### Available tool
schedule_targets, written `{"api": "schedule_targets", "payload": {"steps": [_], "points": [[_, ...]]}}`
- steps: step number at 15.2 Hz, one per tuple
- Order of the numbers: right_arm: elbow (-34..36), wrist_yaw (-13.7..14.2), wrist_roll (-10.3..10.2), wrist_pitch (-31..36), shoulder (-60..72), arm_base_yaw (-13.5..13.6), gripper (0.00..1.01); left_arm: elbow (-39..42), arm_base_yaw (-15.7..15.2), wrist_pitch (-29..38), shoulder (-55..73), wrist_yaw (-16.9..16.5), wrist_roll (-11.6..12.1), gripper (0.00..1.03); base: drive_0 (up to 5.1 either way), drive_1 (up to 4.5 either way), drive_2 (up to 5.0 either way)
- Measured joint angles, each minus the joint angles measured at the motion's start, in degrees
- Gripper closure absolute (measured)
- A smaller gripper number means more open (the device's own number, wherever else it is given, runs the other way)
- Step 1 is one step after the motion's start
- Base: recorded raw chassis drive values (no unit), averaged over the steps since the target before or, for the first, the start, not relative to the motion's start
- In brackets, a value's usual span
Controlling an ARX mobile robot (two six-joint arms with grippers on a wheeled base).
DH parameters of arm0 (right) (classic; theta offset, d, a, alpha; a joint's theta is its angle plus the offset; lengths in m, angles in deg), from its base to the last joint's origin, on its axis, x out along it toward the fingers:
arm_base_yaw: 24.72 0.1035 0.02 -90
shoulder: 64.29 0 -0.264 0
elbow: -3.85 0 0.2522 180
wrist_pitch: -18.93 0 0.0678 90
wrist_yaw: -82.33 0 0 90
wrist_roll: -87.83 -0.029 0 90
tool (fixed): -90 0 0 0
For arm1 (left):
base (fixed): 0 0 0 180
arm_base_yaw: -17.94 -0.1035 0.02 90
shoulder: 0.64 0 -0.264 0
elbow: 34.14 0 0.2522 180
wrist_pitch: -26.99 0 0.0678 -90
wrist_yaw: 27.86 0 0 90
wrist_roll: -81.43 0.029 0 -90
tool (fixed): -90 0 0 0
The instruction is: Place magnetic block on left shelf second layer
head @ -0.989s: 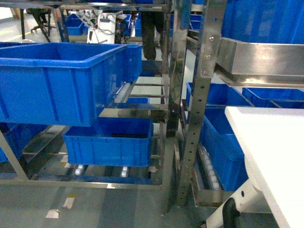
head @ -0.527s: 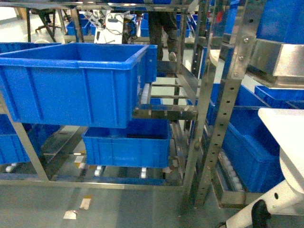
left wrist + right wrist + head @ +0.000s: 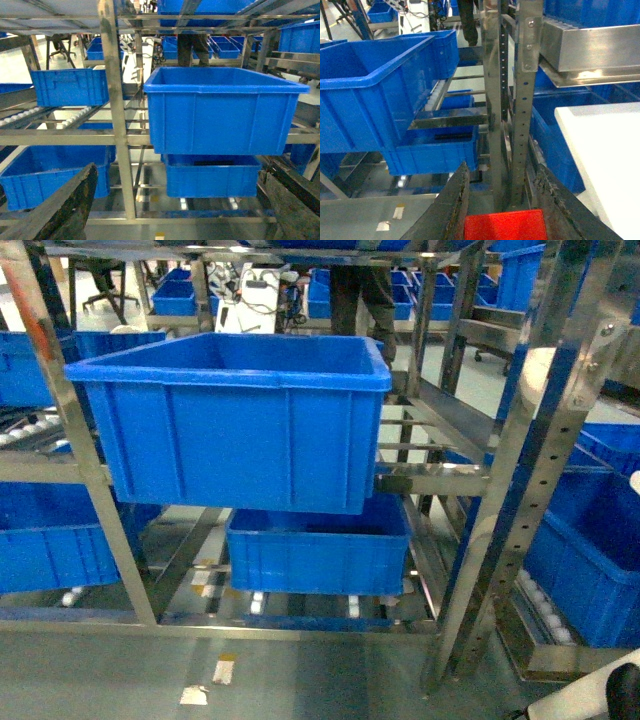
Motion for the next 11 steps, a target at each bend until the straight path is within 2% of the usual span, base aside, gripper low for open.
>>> {"api": "schedule_targets", "payload": {"steps": [11], "points": [[-0.02, -0.44, 0.02, 0.07, 0.00, 0.09, 0.68, 0.00, 0.09, 0.00, 0.00, 0.22, -0.02, 0.05, -5.0, 2.39, 2.4]]}}
